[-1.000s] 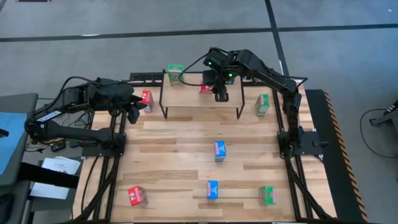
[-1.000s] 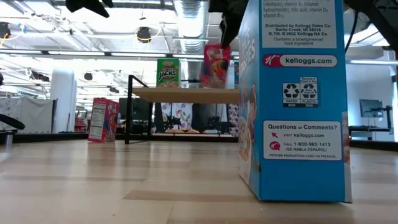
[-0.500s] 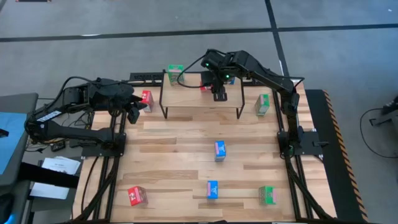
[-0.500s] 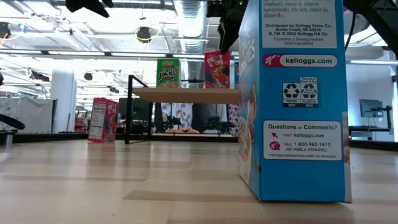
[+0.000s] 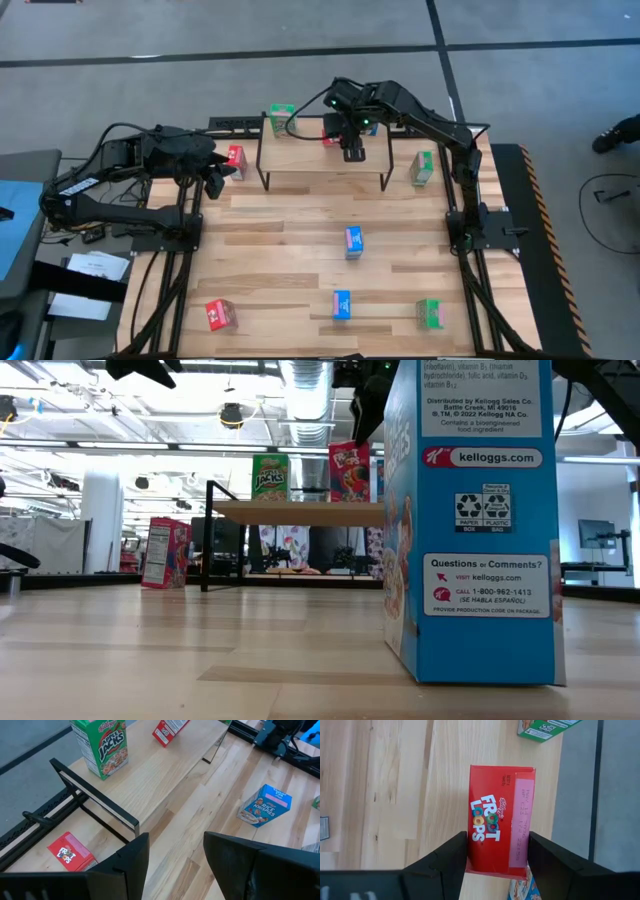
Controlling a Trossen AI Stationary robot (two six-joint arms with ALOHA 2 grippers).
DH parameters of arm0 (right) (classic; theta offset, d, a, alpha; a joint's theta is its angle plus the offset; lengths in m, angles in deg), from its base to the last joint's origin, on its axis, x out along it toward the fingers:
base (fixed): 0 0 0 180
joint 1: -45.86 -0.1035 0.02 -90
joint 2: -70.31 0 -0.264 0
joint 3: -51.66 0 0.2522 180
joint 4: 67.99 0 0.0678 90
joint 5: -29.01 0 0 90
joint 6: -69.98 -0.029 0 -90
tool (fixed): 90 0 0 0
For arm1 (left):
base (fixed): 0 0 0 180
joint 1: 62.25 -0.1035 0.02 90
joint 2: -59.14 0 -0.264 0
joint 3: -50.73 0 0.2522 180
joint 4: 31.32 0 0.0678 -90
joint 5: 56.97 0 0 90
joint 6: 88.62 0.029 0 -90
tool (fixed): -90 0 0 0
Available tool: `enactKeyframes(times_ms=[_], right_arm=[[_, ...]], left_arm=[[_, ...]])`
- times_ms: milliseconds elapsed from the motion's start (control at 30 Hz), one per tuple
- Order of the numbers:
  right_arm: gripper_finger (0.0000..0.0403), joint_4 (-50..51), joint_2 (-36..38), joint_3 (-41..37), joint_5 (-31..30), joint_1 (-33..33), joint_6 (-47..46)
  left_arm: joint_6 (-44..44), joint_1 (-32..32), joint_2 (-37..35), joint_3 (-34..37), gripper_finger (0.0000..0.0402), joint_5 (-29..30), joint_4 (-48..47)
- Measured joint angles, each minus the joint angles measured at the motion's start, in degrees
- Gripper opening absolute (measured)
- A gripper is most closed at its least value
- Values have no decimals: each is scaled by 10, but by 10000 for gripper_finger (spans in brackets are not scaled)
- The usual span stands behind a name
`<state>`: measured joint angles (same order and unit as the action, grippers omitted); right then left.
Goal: Stack cereal on shelf
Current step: Put the middle right red cereal box on the shelf
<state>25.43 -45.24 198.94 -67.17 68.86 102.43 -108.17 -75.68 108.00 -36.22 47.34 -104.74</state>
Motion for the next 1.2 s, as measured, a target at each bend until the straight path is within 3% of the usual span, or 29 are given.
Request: enactKeyframes(times_ms=[500,767,1200], right_arm=[[259,4,1,0,1,0,6],[261,-28,1,0,-40,0,11],[261,-33,6,15,-44,12,21]], left_arm=[[0,0,0,0,176,0,0],[0,0,0,0,176,0,0],[-2,0,0,0,176,0,0]])
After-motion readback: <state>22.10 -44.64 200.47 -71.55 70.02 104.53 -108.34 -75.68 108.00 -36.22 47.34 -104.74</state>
